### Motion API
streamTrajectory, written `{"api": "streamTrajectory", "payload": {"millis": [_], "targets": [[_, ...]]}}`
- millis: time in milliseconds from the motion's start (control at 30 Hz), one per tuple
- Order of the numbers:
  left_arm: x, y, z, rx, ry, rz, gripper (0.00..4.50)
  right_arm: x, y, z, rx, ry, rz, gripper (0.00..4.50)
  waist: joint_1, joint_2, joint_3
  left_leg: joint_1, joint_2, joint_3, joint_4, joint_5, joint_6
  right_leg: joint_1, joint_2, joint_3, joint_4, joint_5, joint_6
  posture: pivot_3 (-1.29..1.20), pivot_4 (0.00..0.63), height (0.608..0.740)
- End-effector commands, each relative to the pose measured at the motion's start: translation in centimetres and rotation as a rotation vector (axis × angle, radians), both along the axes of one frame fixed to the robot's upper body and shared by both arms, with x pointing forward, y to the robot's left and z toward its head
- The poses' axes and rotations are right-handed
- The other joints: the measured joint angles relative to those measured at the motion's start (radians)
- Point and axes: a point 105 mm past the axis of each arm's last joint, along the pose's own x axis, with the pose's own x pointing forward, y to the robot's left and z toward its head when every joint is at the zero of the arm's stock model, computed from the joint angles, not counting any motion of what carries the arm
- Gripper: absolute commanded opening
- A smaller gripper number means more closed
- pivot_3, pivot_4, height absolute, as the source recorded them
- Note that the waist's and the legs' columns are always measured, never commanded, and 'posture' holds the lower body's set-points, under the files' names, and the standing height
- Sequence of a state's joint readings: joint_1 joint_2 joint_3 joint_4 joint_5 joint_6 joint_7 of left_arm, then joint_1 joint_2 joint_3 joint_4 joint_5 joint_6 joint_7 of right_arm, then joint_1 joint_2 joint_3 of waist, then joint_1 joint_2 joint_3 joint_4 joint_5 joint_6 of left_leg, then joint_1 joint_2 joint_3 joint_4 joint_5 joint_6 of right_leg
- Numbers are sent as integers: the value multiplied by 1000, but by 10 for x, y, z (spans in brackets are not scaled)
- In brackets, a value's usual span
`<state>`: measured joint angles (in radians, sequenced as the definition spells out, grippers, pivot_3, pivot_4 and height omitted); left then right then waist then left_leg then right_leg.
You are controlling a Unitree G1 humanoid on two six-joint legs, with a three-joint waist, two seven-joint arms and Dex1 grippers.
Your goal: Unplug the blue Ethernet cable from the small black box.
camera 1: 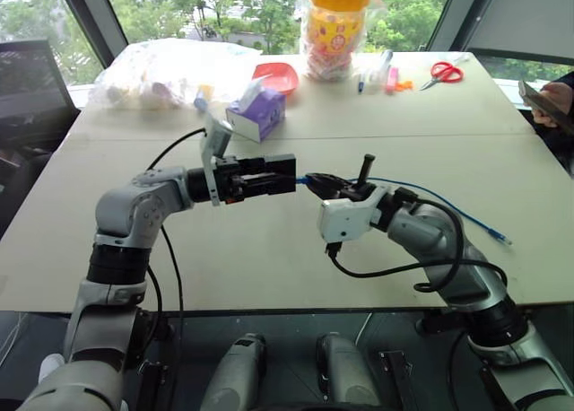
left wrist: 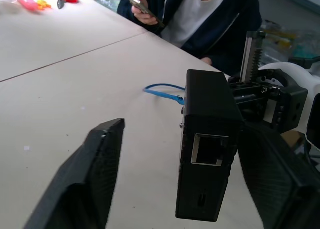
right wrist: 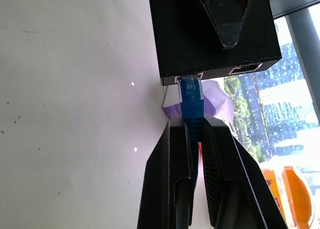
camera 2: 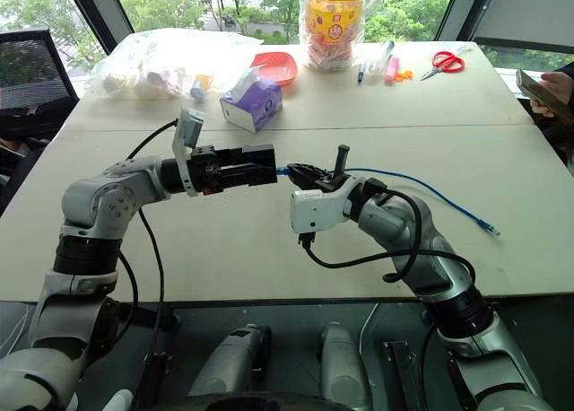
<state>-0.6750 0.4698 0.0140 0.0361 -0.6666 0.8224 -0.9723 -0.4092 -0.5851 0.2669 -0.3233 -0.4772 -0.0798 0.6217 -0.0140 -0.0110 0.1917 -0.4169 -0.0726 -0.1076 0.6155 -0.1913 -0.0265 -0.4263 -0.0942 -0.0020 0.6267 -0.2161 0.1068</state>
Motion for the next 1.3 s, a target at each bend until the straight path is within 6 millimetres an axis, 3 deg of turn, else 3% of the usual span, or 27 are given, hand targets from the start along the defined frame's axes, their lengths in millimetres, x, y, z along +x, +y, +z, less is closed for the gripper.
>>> {"api": "streamTrajectory", "payload": {"millis": [33, 133, 267, 333, 433, 500, 533, 667, 800, 1000, 1100, 1267, 1300], "targets": [[-4, 1, 9, -1, -48, -17, 1782, -7, 7, 16, 17, -52, 39, 0, 0, 0, 0, 0, 0, 0, 0, 0, 0, 0, 0, 0, 0, 0, 0, 0, 150, 740], [-5, 4, 9, 2, -48, -14, 465, -6, 7, 16, 16, -47, 40, 0, 1, 0, 0, 0, 0, 0, 0, 0, 0, 0, 0, 0, 0, 0, 0, 0, 150, 740], [-5, 8, 8, 13, -48, -8, 502, -3, 3, 13, 31, 8, 28, 0, 0, 0, 0, 0, 0, 0, 0, 0, 0, 0, 0, 0, 0, 0, 0, 0, 150, 740], [-5, 10, 8, 22, -48, -7, 502, 1, 0, 12, 115, 123, 9, 0, 0, 0, 0, 0, 0, 0, 0, 0, 0, 0, 0, 0, 0, 0, 0, 0, 150, 740], [-5, 13, 6, 39, -42, -16, 502, 1, -5, 17, 291, 443, 26, 1225, -1, 0, 0, 0, 0, -1, 0, 0, 0, 0, 0, 0, 0, 0, 0, 0, 150, 740], [-6, 14, 6, 60, -56, -36, 502, -5, -3, 22, 315, 603, 68, 2149, 0, 0, 0, 0, 0, -1, 0, 0, 0, 0, 0, 0, 0, 0, 0, 0, 150, 740], [-8, 14, 7, 64, -63, -54, 502, -7, -2, 26, 334, 675, 86, 2803, 0, 0, 0, 0, 0, -1, 0, 0, 0, 0, 0, 0, 0, 0, 0, 0, 150, 740], [-17, 11, 13, 56, -73, -127, 502, -12, 2, 48, 528, 1028, 154, 4455, 0, 0, 0, 0, 0, -2, -1, 0, 0, 0, 0, -1, 0, 0, -1, 0, 150, 740], [-26, 7, 21, 44, -93, -203, 502, -20, 4, 53, 534, 1330, 199, 4455, 1, 0, 0, -1, 0, -2, -1, 0, 0, 0, -1, -1, -1, 0, -1, 0, 150, 740], [-26, 4, 24, 44, -113, -210, 502, -20, 16, 37, 435, 1419, 167, 4455, 0, 0, 0, -2, 0, -1, -2, 0, 0, -1, -1, -1, -4, 0, -1, 0, 150, 740], [-26, 3, 24, 45, -121, -213, 502, -20, 18, 34, 409, 1420, 155, 3631, 0, 0, 0, -4, 0, -1, -1, 0, 0, -2, -1, -1, -4, 2, 2, 0, 150, 740], [-29, 3, 22, 55, -129, -219, 502, -17, 20, 34, 398, 1417, 154, 1160, 0, 0, 0, -4, 0, -1, -1, 0, 0, -2, -1, -1, -5, 2, 3, 0, 150, 740], [-30, 3, 21, 57, -130, -221, 502, -16, 20, 35, 394, 1417, 152, 1160, 0, 0, 0, -4, 0, -1, -1, 0, 0, -2, -1, -1, -5, 2, 3, 0, 150, 740]]}}
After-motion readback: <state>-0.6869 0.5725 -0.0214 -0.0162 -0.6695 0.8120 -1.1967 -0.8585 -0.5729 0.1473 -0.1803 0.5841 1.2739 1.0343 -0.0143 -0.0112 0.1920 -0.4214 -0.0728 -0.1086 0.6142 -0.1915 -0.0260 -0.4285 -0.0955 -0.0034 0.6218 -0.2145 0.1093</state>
